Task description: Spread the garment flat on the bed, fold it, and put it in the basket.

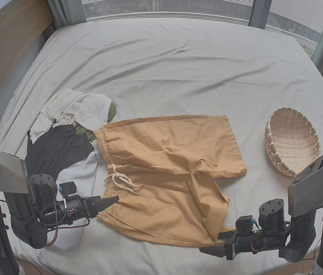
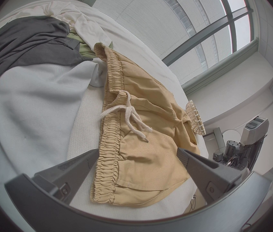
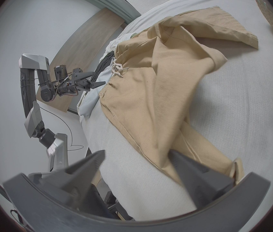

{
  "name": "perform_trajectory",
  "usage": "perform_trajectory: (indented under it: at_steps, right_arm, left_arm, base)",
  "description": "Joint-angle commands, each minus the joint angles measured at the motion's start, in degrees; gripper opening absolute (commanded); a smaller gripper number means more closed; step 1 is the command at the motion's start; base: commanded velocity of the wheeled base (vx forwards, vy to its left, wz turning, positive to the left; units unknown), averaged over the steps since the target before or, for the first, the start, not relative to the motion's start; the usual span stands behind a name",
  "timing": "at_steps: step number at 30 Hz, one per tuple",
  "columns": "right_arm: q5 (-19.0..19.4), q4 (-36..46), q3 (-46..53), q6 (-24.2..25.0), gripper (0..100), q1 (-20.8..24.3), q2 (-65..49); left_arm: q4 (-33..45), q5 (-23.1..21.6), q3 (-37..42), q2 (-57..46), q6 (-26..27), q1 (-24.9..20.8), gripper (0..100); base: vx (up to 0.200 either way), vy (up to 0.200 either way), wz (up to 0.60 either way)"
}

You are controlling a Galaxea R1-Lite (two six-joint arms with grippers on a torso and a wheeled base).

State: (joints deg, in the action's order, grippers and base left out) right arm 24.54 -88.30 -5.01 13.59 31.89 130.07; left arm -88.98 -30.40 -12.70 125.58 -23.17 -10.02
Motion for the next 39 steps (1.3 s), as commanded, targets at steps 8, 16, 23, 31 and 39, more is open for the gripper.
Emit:
perform_trajectory:
  at_steps: [8,16,23,31,39]
  right_arm:
    - [-0.37,0.49,-0.35,2.32,100,-3.15,-15.64]
    - [-0.46,0.49,-2.99,2.23,100,-10.01,-12.04]
    - [-0.46,0.41,-4.39,2.14,100,-12.12,-10.45]
    - [-0.55,0.41,-5.54,1.96,100,-14.93,-6.15]
    - [-0.55,0.41,-6.68,1.96,100,-20.03,-6.06]
  left_arm:
    - [-0.14,-0.01,-0.13,0.55,-0.03,-0.17,100]
    - [-0.23,-0.01,-0.31,1.16,-0.03,-0.26,100]
    - [-0.23,-0.01,-0.39,1.16,-0.03,-0.26,100]
    - [-0.23,-0.01,-0.39,1.16,-0.03,-0.26,100]
    - [-0.23,-0.01,-0.39,1.34,-0.03,-0.26,100]
  base:
    - [0.000,0.000,0.00]
    - [0.000,0.000,0.00]
    - [0.000,0.000,0.00]
    - [0.000,0.000,0.00]
    - [0.000,0.000,0.00]
